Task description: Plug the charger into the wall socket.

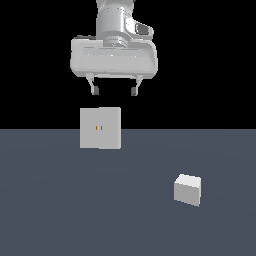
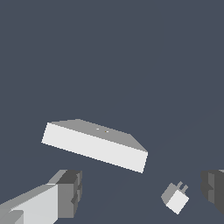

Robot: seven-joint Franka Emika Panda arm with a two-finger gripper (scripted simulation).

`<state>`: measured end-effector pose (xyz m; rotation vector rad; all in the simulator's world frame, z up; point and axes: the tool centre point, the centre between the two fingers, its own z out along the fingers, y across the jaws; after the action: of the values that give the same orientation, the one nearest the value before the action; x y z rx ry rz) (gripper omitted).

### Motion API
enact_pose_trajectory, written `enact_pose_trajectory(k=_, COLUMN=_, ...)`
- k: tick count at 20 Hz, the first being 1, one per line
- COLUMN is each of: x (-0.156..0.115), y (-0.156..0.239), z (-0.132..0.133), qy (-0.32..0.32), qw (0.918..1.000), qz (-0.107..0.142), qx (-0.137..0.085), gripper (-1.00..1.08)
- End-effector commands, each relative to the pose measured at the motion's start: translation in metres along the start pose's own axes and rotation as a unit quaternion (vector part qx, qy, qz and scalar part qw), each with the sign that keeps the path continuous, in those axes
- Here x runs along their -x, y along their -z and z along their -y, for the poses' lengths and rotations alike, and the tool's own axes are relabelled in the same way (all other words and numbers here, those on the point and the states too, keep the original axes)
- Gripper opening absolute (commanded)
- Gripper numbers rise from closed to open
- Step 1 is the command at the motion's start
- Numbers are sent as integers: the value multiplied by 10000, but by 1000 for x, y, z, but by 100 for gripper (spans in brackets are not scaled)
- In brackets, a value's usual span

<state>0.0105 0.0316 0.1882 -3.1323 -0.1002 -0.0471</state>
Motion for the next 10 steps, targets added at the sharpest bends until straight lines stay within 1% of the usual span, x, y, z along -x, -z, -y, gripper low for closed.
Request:
enact_pose_trajectory(k=1, x=0, y=0, z=0, qy=0, qw=10000, qz=0, qx=0, gripper=100)
enact_pose_trajectory(k=5, x=2, y=-3, z=-4, qy=-83, qw=10000, qz=0, qx=3, gripper=100)
enact_pose_trajectory(k=10, x=13, y=-16, z=-19, qy=-416, qw=9991, qz=0, qx=17, gripper=100)
